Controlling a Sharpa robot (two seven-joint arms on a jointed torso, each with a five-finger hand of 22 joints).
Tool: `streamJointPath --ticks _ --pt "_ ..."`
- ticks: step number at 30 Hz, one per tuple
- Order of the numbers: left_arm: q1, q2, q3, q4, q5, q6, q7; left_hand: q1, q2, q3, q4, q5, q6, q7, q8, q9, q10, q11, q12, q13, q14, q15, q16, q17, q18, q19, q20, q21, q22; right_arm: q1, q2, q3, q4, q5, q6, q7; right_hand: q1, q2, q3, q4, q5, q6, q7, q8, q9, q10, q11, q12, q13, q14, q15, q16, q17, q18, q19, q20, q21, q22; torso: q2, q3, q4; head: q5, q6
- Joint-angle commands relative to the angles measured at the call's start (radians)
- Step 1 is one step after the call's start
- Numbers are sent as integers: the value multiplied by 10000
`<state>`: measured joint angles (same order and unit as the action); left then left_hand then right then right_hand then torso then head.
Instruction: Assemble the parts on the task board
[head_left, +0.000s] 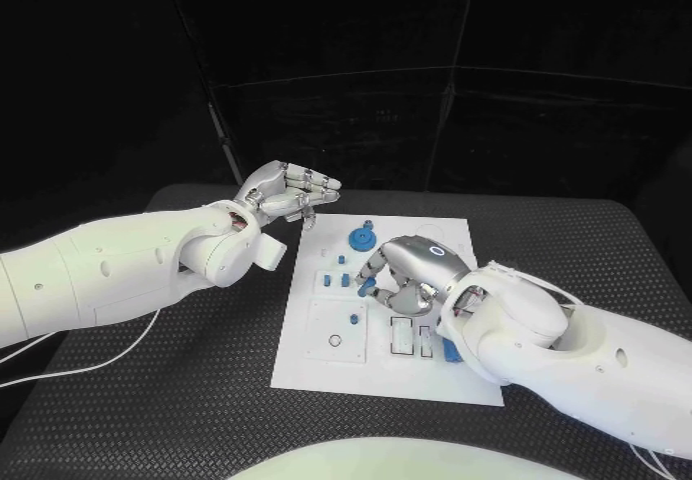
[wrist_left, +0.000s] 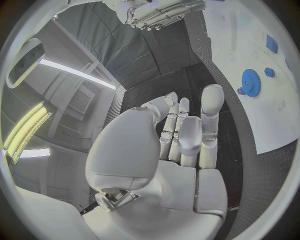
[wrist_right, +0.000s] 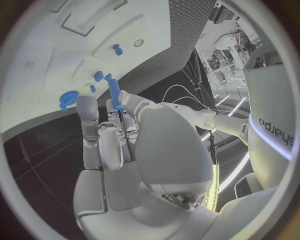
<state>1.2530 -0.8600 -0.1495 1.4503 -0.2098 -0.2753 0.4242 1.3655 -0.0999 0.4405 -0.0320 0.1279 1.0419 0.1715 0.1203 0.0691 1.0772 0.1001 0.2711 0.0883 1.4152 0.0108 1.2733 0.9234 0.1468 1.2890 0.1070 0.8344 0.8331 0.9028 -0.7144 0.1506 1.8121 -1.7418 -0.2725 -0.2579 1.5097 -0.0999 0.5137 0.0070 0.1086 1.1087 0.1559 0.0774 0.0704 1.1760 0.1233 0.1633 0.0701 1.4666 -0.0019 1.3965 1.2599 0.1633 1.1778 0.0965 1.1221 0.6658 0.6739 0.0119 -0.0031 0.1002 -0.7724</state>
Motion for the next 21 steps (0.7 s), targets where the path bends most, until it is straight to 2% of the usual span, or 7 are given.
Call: streamJointPath --ticks 1,4,7,10,18,21 --pt "18 37 10 40 36 62 89 -106 30 20 -34 -29 -48 12 -14 -13 -68 -10 40 -15 -48 -11 -36 5 147 -66 6 -51 -11 -4 226 -234 -154 199 82 684 -23 9 64 9 4 24 16 -52 -13 510 -452 -1 13 448 -60 46 -12 -55 -37 -42 24 -27 -1 -3 15 79 -50" --pt "21 61 11 42 36 58 97 -106 30 20 -34 -29 -48 12 -14 -13 -68 -10 40 -15 -48 -11 -36 5 147 -66 6 -51 -11 -14 438 -522 -335 201 128 850 -66 1 66 10 1 20 24 -58 -14 506 -446 -20 12 447 -54 43 -19 -53 -52 -37 22 -39 -6 0 6 135 -90" --pt "23 89 11 44 36 61 102 -106 30 20 -34 -29 -48 12 -14 -13 -68 -10 40 -15 -48 -11 -36 5 147 -66 6 -51 -11 -57 654 -683 -517 201 142 978 -109 -9 60 13 3 18 28 -61 -15 508 -442 -34 12 447 -49 45 -17 -53 -61 -31 22 -43 -8 5 -8 176 -111" --pt "25 118 11 38 36 66 104 -106 30 20 -34 -29 -48 12 -14 -13 -68 -10 40 -15 -48 -11 -36 5 147 -66 6 -51 -11 -98 827 -756 -667 186 137 1061 -114 -9 59 13 4 18 28 -62 -15 508 -442 -36 12 447 -48 47 -14 -52 -64 -30 22 -46 -9 21 -21 210 -130" --pt "25 174 11 14 37 84 103 -106 30 20 -34 -29 -48 12 -14 -13 -68 -10 40 -15 -48 -11 -36 5 147 -66 6 -51 -11 -139 1105 -838 -1015 129 263 1136 -122 -13 62 6 11 13 26 -65 -16 506 -442 -44 11 451 -47 58 7 -52 -68 -28 23 -47 -18 17 -21 254 -183" --pt "25 188 11 9 38 90 101 -106 30 20 -34 -29 -48 12 -14 -13 -68 -10 40 -15 -48 -11 -36 5 147 -66 6 -51 -11 -144 1180 -907 -1131 92 333 1131 -122 -13 62 6 11 13 26 -65 -16 506 -442 -44 11 451 -47 58 7 -52 -68 -28 23 -47 -12 21 -18 274 -191"
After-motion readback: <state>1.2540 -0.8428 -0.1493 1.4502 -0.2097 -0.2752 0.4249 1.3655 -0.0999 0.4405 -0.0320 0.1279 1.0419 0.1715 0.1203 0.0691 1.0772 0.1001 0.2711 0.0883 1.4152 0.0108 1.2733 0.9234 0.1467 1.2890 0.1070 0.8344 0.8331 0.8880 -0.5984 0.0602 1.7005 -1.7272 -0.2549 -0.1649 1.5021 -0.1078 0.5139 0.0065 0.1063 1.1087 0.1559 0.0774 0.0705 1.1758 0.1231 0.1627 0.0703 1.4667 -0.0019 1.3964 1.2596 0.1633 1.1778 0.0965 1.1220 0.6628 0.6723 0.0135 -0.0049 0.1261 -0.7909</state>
